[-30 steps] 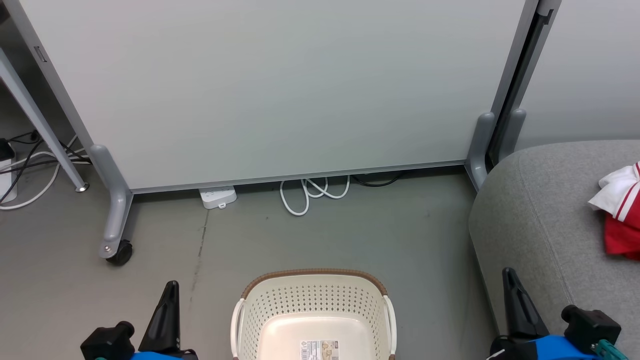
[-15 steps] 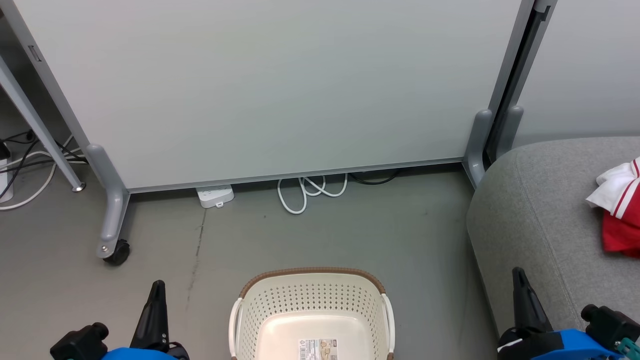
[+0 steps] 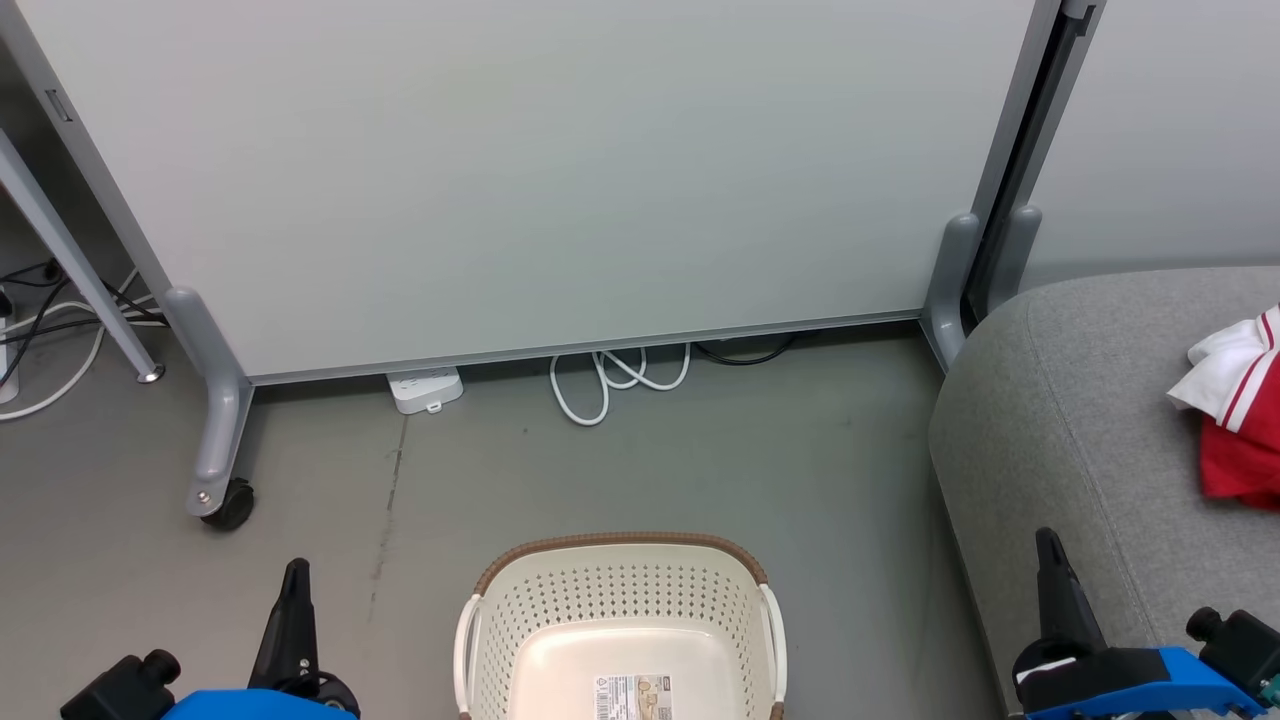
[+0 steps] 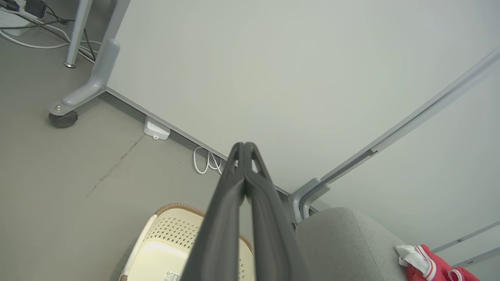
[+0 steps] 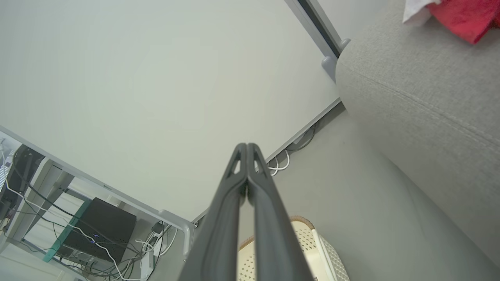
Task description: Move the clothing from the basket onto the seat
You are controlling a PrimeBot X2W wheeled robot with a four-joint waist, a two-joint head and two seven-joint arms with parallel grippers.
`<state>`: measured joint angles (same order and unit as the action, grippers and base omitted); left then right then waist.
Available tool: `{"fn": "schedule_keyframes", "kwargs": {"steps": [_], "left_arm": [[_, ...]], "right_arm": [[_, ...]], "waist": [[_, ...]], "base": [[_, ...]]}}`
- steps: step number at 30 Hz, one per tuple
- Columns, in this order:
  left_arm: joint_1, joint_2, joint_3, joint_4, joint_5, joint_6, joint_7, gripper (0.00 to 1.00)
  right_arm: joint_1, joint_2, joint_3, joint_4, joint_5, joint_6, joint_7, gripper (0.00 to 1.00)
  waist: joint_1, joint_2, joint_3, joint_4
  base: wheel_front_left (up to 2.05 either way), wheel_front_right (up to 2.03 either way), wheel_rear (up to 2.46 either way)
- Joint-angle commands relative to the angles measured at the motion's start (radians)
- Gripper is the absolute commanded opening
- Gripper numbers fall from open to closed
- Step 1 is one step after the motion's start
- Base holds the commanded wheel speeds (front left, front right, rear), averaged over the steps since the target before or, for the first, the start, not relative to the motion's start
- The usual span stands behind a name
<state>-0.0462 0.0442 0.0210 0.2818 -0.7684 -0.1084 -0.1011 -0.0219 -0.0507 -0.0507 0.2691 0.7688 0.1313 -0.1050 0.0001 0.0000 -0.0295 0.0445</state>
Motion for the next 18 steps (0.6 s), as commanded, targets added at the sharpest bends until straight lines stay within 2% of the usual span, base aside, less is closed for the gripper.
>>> {"fn": "schedule_keyframes", "kwargs": {"steps": [1, 18], "left_arm": [[-0.034, 0.005, 0.005, -0.017, -0.027, -0.005, 0.006, 0.0], [-0.044, 0.006, 0.03, -0.023, -0.239, -0.01, 0.062, 0.0]], "right_arm": [[-0.035, -0.001, -0.005, -0.018, 0.027, 0.0, 0.006, 0.0], [-0.05, -0.001, -0.02, -0.02, 0.24, 0.0, 0.063, 0.0]], "waist": [[0.0, 0.0, 0.0, 0.0], [-0.0001, 0.0, 0.007, -0.009]], "base": [[0.0, 0.0, 0.0], [0.0, 0.0, 0.0]]}}
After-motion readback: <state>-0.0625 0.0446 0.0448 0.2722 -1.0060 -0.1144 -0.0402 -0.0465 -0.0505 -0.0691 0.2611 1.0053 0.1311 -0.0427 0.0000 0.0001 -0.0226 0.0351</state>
